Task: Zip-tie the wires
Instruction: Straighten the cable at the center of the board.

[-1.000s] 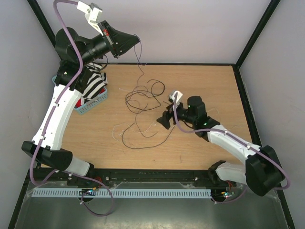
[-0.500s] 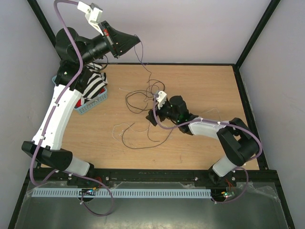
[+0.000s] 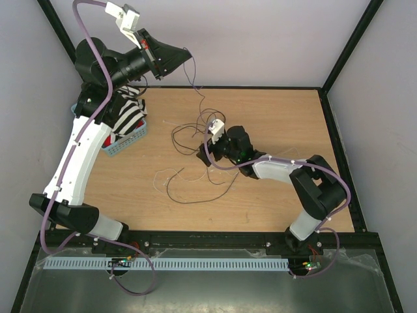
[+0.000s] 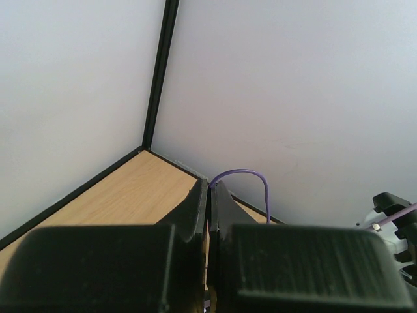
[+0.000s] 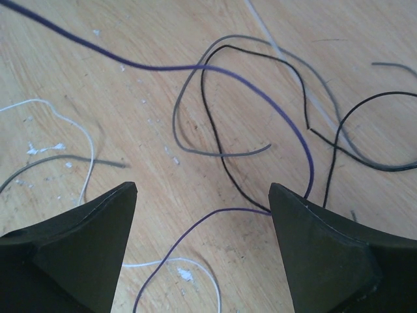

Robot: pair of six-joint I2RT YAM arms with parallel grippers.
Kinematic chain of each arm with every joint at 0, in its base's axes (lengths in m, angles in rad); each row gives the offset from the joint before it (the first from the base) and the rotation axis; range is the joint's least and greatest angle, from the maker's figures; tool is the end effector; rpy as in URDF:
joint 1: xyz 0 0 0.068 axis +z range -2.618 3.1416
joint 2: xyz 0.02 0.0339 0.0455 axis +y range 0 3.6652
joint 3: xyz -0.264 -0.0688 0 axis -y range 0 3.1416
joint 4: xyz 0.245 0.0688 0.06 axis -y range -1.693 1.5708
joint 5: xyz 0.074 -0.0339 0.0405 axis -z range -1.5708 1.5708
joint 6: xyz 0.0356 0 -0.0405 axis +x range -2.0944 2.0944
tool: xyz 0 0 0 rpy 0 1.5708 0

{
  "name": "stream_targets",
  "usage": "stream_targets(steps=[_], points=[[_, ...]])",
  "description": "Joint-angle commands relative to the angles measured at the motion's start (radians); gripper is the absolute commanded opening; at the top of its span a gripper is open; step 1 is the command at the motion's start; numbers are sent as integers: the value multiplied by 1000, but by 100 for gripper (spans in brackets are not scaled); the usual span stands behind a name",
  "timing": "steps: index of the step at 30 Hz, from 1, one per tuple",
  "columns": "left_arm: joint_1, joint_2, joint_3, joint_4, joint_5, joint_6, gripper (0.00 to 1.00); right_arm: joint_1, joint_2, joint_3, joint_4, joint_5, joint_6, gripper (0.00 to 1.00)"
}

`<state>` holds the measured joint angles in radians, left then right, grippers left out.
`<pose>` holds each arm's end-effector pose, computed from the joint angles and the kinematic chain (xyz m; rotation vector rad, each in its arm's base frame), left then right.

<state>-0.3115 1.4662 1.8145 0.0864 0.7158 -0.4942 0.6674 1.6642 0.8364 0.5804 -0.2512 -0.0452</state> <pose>0.2724 -0.1123 0.5586 0.5631 1.2000 -1.0960 0.2771 0.2296 0.2099 -0.8170 1.6728 0.6644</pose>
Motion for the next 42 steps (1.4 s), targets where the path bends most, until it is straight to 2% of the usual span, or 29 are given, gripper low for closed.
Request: stream_targets(steps=[1,5,10,18,22,35,39,42], points=[[-4,-29,10,14,8,12,0,3,-61,-15,-77,-85,7,92],[1,-37,-8,3,-15,34,0,3,-100,-33,-175,-105,-11,92],[3,-45,-15,1,-20,35,0,3,-130,-71,-154,24,-5,96],[3,-56,-12,0,-14,24,0,3,61,99,-198,21,31,99],[5,-66,-13,-1,-12,29,0,3,138,153,-206,-43,63,94],[23,-79,-20,-1,-11,9,0,3,189,143,-192,-218,131,52],[30,-84,-25,-1,-12,6,0,3,156,126,-206,-220,128,25],[58,-97,-43,-2,-13,-12,0,0,84,130,-272,-148,99,6]])
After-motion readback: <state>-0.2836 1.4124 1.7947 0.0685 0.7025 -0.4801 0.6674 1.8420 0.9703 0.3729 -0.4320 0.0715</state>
